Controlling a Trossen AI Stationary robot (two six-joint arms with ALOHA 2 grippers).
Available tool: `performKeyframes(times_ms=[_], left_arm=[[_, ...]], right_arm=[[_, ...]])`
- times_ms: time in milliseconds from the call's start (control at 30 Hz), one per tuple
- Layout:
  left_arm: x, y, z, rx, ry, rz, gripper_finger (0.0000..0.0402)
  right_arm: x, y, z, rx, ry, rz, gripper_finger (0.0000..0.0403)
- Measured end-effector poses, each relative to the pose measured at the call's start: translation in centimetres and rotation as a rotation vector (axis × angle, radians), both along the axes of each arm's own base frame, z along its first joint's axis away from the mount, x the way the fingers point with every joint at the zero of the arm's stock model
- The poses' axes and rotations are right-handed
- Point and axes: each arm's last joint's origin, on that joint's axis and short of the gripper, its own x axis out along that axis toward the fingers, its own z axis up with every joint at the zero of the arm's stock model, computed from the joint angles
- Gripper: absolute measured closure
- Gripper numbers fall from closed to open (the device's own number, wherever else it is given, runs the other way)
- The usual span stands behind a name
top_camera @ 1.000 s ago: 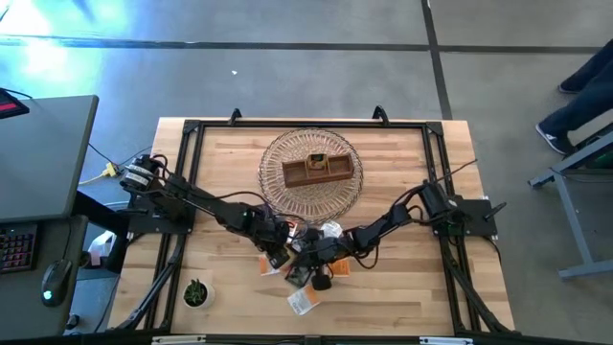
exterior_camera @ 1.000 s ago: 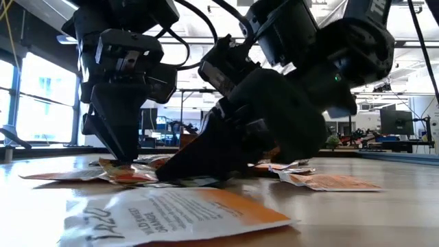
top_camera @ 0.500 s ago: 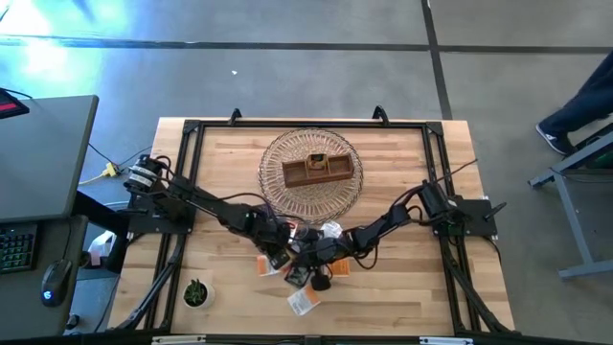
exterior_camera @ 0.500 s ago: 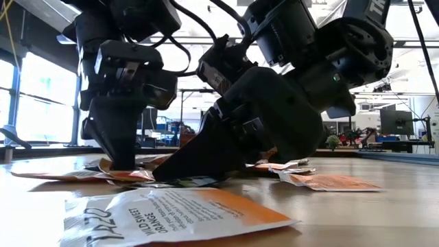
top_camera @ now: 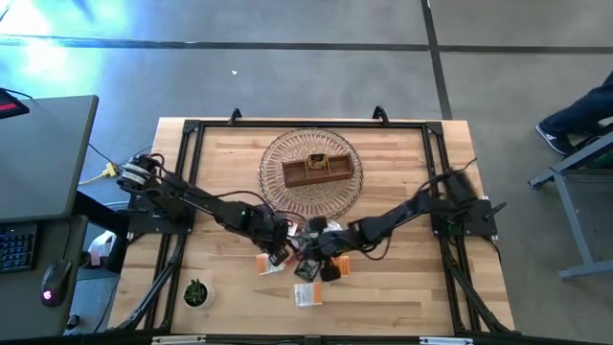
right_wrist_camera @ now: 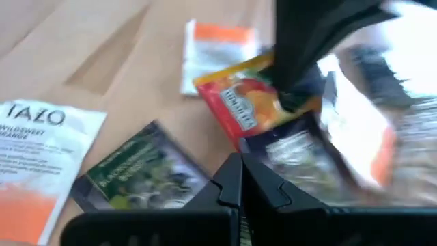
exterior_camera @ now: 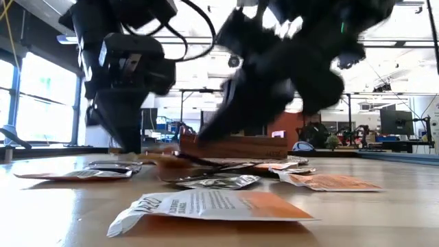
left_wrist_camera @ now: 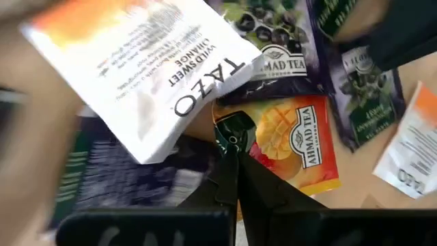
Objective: Pick & Place Tea
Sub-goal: Put the orange tea bag into the middle section of the wooden organizer
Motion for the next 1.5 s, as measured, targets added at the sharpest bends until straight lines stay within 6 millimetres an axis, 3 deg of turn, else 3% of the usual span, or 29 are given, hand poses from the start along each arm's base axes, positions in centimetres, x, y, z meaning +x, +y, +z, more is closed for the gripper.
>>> performKeyframes(times_ms=[100, 267, 400, 500, 733, 867, 1033, 1167, 1500], left_arm=[[0.2, 0.2, 2.1, 0.095, -0.036, -0.002, 0.0401], [1.7, 2.2, 5.8, 0.318, -0.047, -0.003, 0.0401], [2.8, 4.7, 8.8, 0.411, -0.05, -0.05, 0.0401], [3.6, 6.7, 10.2, 0.489, -0.087, -0.073, 0.0401], [4.5, 11.7, 12.0, 0.704, -0.118, -0.137, 0.0401], [6.2, 13.7, 10.3, 0.808, -0.086, -0.171, 0.0401], [8.2, 14.6, 8.3, 0.916, -0.067, -0.226, 0.0401], [9.8, 15.1, 6.3, 1.083, 0.043, -0.24, 0.0401], [11.3, 15.8, 2.8, 1.201, 0.252, -0.361, 0.0401]], right_arm=[[-1.3, -0.6, 2.3, -0.085, 0.041, -0.05, 0.0402], [-3.9, -2.0, 5.8, -0.232, 0.126, -0.104, 0.0402], [-6.2, -3.7, 6.9, -0.197, 0.258, -0.138, 0.0402], [-7.7, -4.6, 6.3, -0.111, 0.214, -0.183, 0.0402], [-11.5, -5.6, 1.7, 0.042, 0.003, -0.204, 0.0401], [-13.3, -6.1, 0.2, 0.074, -0.099, -0.201, 0.0401], [-14.7, -6.5, -0.7, 0.052, -0.137, -0.199, 0.0401], [-15.0, -6.6, -1.0, 0.024, -0.13, -0.202, 0.04], [-15.3, -6.7, -1.2, 0.013, -0.12, -0.205, 0.0399]])
